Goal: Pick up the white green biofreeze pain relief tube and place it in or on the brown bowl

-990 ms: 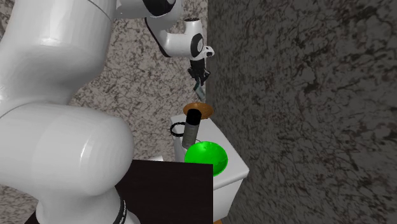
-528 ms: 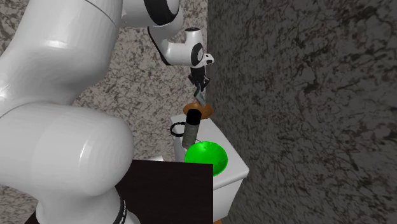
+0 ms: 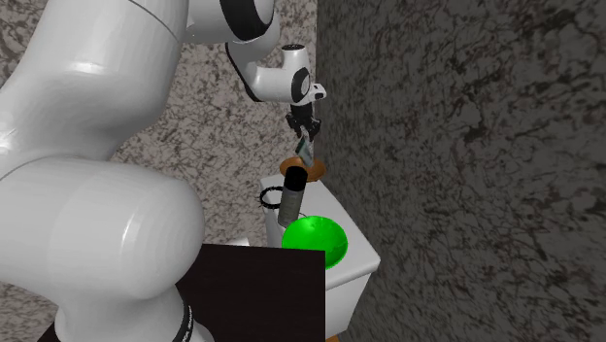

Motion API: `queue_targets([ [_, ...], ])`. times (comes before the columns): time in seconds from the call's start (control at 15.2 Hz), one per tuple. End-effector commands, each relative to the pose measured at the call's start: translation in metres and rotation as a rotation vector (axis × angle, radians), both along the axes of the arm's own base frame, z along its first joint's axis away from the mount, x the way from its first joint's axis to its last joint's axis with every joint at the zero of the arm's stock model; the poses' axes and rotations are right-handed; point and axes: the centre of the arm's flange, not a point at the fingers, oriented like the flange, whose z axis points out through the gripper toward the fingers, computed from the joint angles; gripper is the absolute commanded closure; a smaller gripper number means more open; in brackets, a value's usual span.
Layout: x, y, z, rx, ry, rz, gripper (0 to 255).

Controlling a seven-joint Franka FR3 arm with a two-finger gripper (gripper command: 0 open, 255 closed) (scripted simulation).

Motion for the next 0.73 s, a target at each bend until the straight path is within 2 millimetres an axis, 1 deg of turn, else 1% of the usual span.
queue_targets([
  [0.0,0.000,0.000,0.000,0.000,0.000,0.000,0],
  [0.26,0.000,0.000,0.000,0.000,0.000,0.000,0],
  [0.46,-0.009,0.004,0.038,0.000,0.000,0.000,0],
  [0.53,-0.012,0.005,0.048,0.000,0.000,0.000,0],
  [0.66,-0.012,0.005,0.048,0.000,0.000,0.000,0],
])
